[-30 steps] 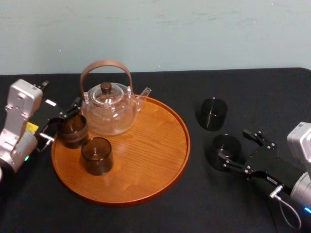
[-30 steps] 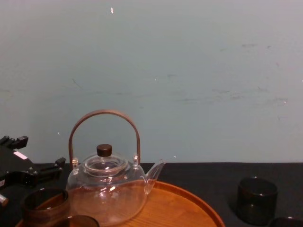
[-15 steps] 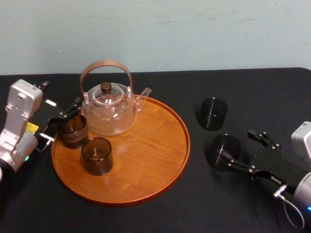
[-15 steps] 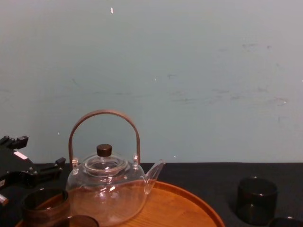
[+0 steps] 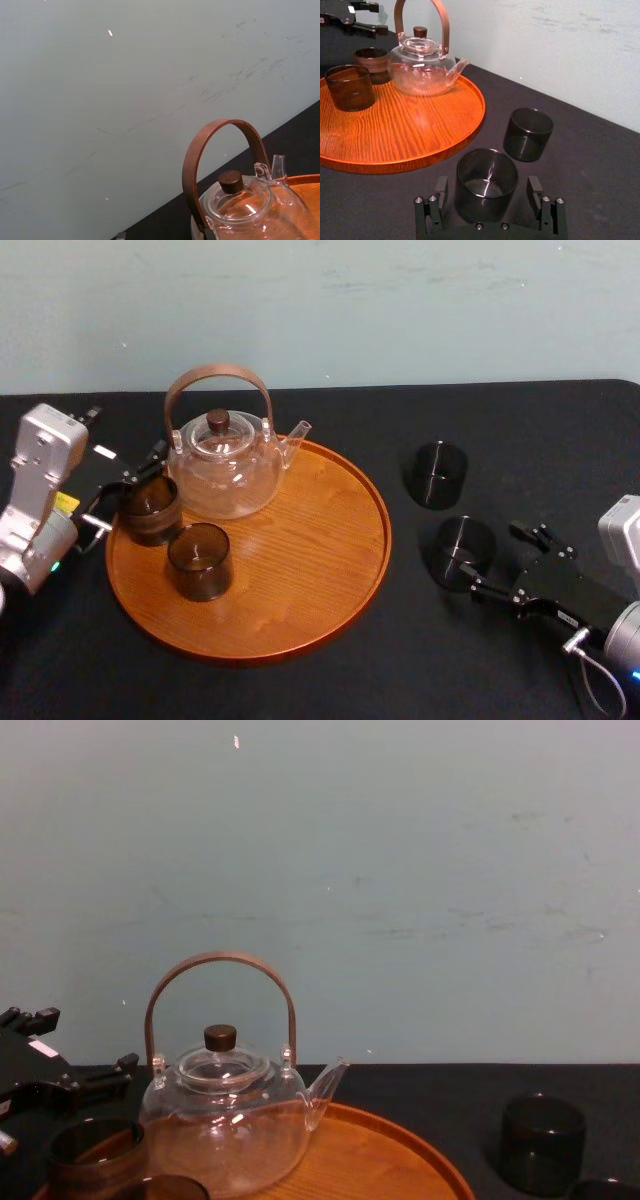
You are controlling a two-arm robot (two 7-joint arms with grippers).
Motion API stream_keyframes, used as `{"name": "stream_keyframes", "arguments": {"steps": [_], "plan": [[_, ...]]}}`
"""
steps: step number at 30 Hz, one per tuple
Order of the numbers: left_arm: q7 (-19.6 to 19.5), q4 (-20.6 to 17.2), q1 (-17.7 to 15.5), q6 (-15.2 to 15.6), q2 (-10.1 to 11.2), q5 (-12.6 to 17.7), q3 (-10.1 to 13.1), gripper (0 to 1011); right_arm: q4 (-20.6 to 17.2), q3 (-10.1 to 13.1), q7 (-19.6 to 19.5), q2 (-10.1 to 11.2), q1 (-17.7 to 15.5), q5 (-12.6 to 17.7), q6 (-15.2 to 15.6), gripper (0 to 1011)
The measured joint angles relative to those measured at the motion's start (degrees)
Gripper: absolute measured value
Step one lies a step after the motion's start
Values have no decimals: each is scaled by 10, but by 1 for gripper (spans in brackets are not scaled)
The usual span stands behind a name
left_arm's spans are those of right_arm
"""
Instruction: Pick up the glass from the table and place it on the tray.
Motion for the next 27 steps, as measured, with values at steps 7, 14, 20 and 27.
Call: {"name": "stream_keyframes", "arguments": {"steps": [7, 14, 20, 27], "plan": [[0, 0, 0, 0, 0, 0, 0, 1001, 14, -3, 14, -11, 6, -8, 5, 1003], [0, 0, 0, 0, 0, 0, 0, 1001, 29, -7, 28, -25, 21, -18, 13, 1003], [0, 0, 0, 0, 0, 0, 0, 1001, 65, -7, 45, -56, 53, -35, 26, 1002], [0, 0, 0, 0, 0, 0, 0, 1001, 85, -7, 55, -71, 70, -43, 31, 1002]]}}
